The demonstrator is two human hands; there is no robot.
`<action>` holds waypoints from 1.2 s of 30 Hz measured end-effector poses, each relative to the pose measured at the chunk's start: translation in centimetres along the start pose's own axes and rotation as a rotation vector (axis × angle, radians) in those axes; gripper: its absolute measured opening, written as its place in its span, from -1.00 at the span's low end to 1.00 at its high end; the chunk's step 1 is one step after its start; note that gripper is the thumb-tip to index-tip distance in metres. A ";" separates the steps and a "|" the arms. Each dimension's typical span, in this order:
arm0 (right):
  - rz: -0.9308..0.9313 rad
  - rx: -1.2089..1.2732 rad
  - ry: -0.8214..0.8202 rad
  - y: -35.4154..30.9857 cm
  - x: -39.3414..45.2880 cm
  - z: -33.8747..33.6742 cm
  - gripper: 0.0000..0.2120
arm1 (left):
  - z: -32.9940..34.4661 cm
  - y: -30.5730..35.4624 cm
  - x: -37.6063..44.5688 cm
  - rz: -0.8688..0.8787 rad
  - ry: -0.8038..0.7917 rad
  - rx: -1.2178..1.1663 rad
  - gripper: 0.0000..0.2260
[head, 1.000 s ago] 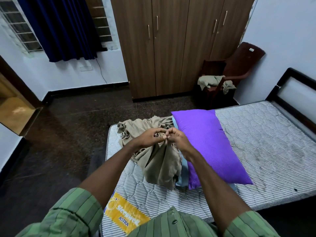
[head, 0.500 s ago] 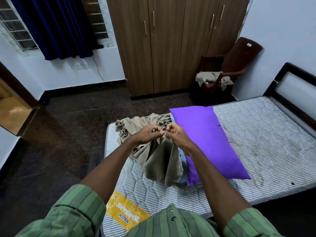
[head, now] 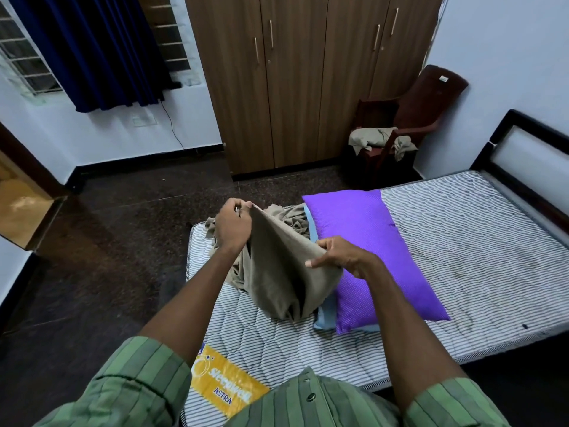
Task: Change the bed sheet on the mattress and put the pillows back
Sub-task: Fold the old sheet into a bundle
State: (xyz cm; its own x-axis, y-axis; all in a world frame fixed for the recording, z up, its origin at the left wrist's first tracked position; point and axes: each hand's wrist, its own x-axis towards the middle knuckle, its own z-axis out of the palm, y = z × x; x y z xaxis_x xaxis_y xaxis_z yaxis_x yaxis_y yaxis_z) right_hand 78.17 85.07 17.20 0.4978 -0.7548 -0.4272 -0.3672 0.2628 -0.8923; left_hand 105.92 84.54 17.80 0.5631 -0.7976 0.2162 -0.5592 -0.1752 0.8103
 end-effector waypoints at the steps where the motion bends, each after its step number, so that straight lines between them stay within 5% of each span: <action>1: 0.063 -0.030 -0.083 0.1 -0.3 -0.1 -0.80 | -0.1 0.0 0.1 -0.034 0.038 0.002 -0.83; 6: 0.075 -0.033 -0.104 1.8 -0.4 -0.8 -0.81 | -0.6 -1.0 1.0 -0.155 0.026 0.013 -0.78; 12: -0.106 0.385 0.042 1.0 0.4 0.2 -0.92 | 0.3 -0.6 -0.8 -0.134 -0.321 0.111 -0.63; 15: -0.150 0.638 0.143 1.0 1.1 0.6 -0.93 | 0.5 -0.5 -1.9 0.052 -0.474 0.130 -0.75; 17: -0.149 0.762 0.323 0.7 1.4 0.8 -0.88 | 0.1 -0.9 -2.4 0.195 -0.560 0.137 -0.93; 19: -0.127 0.879 0.732 0.5 1.8 0.8 -0.82 | -0.4 -1.3 -3.0 0.253 -0.577 0.090 -0.85; 21: -0.067 0.726 1.113 0.3 2.2 1.1 -0.89 | -0.8 -1.5 -3.6 0.246 -0.531 0.008 -0.78; 22: -0.062 0.583 1.136 -0.1 2.4 1.7 -0.94 | -0.9 -1.6 -3.9 0.253 -0.497 -0.014 -0.76; 27: -0.096 0.311 0.462 -1.8 3.2 7.8 -0.89 | -0.3 -1.3 -5.3 0.247 -0.423 -0.153 -0.72; 32: -0.075 0.426 0.368 -2.0 3.6 11.0 -0.46 | 0.3 -1.7 -6.8 -0.073 -0.371 -0.445 -0.76; 36: -0.098 0.479 0.263 -2.4 3.1 10.3 -0.50 | 0.0 -2.3 -8.3 -0.268 -0.339 -0.630 -0.83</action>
State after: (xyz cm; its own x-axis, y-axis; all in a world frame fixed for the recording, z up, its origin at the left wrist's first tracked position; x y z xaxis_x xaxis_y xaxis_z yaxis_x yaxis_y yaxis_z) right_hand 88.76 88.28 16.52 0.2763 -0.8977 -0.3431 0.1001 0.3819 -0.9188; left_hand 102.52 91.61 14.20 0.3559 -0.9257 -0.1282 0.0803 -0.1064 0.9911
